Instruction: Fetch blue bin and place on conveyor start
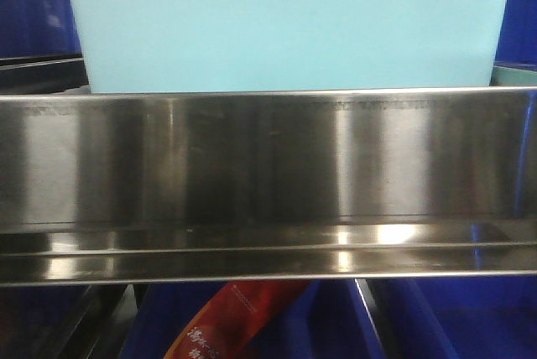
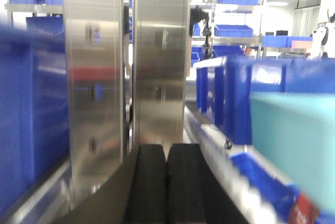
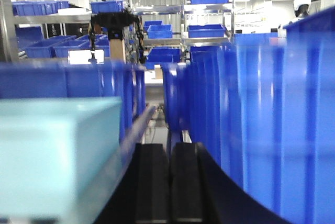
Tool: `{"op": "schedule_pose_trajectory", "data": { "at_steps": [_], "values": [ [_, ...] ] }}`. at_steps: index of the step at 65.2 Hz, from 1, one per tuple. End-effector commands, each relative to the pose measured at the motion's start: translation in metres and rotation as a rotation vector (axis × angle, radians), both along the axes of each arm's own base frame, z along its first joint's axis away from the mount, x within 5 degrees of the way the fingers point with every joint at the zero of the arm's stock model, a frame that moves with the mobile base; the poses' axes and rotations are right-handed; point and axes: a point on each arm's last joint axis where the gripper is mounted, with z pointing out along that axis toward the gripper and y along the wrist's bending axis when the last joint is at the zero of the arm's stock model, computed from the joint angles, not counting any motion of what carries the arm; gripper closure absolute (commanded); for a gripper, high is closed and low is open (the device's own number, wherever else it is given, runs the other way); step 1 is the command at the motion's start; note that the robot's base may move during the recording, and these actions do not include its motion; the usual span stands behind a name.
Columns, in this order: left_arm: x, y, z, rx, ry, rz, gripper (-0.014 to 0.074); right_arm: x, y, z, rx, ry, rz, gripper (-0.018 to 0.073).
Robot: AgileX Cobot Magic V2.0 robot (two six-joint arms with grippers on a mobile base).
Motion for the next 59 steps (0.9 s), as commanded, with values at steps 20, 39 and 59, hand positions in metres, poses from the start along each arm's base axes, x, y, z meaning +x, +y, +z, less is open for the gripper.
{"op": "schedule_pose_trajectory", "data": {
  "at_steps": [20, 39, 59],
  "values": [
    [-0.011, 0.002, 0.099, 0.02, 0.135, 0.03, 0.0201, 0.003, 0.003, 0.088, -0.002, 0.102, 0.034, 0.0111],
    [0.011, -0.004, 0.116, 0.101, 0.223, -0.067, 0.0069, 0.026, 0.002, 0.1, -0.037, 0.17, 0.043, -0.001],
    [0.061, -0.05, 0.145, 0.168, 0.429, -0.454, 0.0069, 0.067, 0.018, 0.129, -0.073, 0.357, 0.214, -0.001]
  ]
}}
